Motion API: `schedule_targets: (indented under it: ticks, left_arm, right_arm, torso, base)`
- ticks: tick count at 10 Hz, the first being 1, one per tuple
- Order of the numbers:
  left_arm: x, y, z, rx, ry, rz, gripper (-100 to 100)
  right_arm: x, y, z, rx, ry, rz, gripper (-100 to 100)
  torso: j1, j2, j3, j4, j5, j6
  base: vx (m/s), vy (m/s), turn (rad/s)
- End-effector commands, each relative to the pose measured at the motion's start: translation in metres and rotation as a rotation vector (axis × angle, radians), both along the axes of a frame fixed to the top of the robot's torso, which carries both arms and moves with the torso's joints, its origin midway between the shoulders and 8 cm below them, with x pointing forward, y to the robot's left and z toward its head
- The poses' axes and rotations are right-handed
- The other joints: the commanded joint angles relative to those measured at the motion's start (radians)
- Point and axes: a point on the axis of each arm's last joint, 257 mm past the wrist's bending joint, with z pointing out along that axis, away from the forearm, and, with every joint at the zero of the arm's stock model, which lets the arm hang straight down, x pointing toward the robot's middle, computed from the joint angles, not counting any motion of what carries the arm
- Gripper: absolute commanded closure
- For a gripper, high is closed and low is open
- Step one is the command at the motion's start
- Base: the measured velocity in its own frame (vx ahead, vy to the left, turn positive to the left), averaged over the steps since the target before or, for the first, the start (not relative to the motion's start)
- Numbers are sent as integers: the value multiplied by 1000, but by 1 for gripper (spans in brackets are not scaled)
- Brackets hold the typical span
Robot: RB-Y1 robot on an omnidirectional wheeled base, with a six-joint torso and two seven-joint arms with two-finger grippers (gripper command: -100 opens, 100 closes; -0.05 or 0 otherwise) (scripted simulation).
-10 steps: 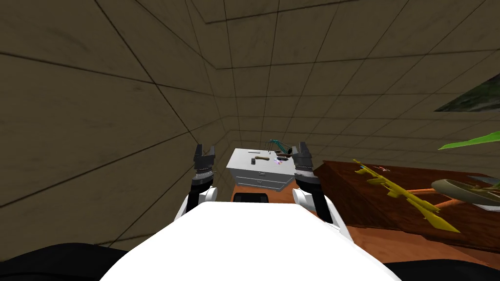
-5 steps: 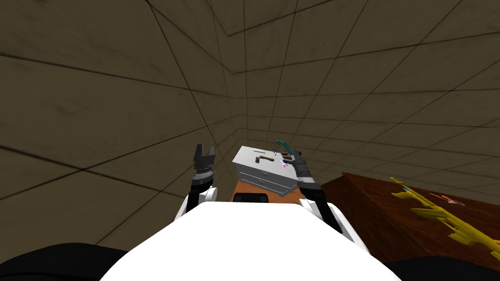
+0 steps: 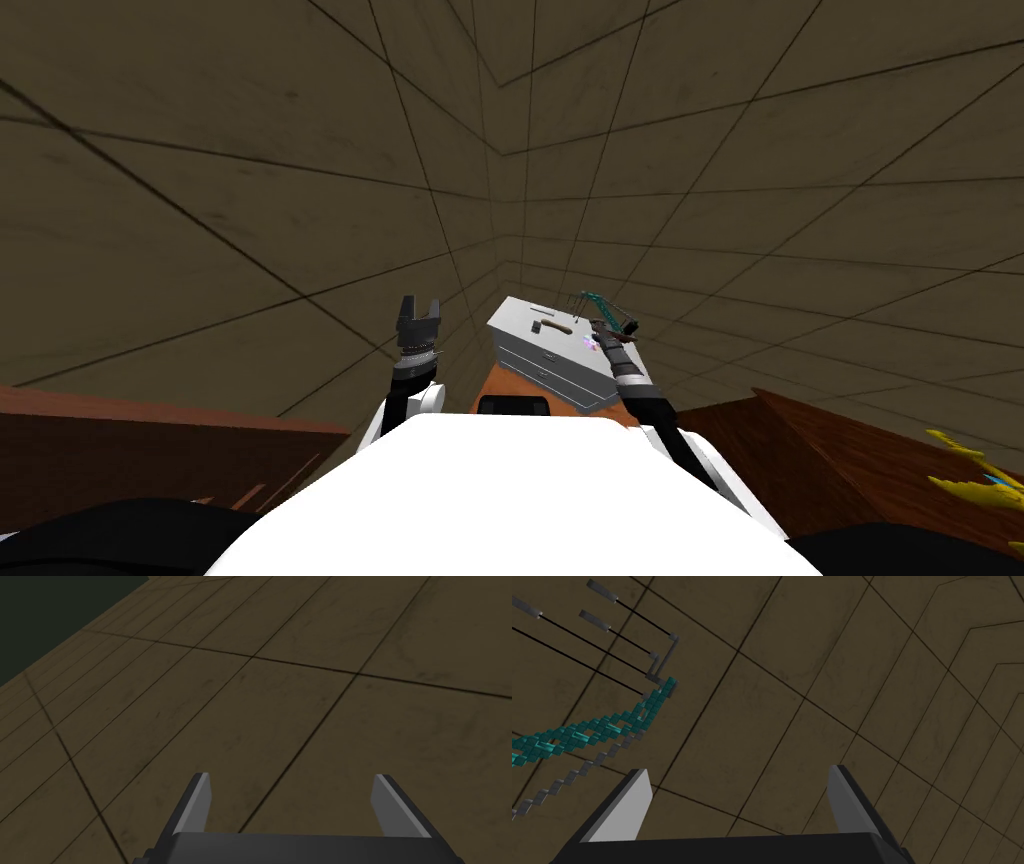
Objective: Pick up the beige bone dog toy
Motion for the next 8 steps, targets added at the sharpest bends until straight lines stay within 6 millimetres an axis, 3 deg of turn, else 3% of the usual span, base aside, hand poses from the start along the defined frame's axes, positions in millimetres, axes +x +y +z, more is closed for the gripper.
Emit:
schedule_targets:
  ticks: [1,2,4,5,6,7,8]
  left_arm:
    - [0,0,0,0,0,0,0]
    - [0,0,0,0,0,0,0]
    - [0,0,0,0,0,0,0]
    - [0,0,0,0,0,0,0]
    - [0,0,0,0,0,0,0]
    - [0,0,0,0,0,0,0]
    - [0,0,0,0,0,0,0]
  right_arm:
    - [-15,-20,-39,-73,125,-25,-100]
    - [-18,-21,-42,-74,134,-28,-100]
    - [-43,-46,-90,-173,302,-56,-100]
    - [-47,-48,-93,-173,312,-59,-100]
    - [-65,-62,-117,-223,402,-72,-100]
    - [-65,-62,-117,-223,402,-72,-100]
    - [-84,-76,-140,-273,491,-83,-100]
  torso:
    - [0,0,0,0,0,0]
    - [-1,0,0,0,0,0]
    - [0,-1,0,0,0,0]
    - [-1,1,0,0,0,0]
    - [0,0,0,0,0,1]
    - [1,-2,-1,0,0,0]
    - [1,-3,-2,0,0,1]
  base:
    - [-61,-66,403]
    - [-45,-53,324]
    - [-71,-48,479]
    - [-59,-40,352]
    - [-38,-24,421]
    - [-29,-22,241]
    - [-33,-21,348]
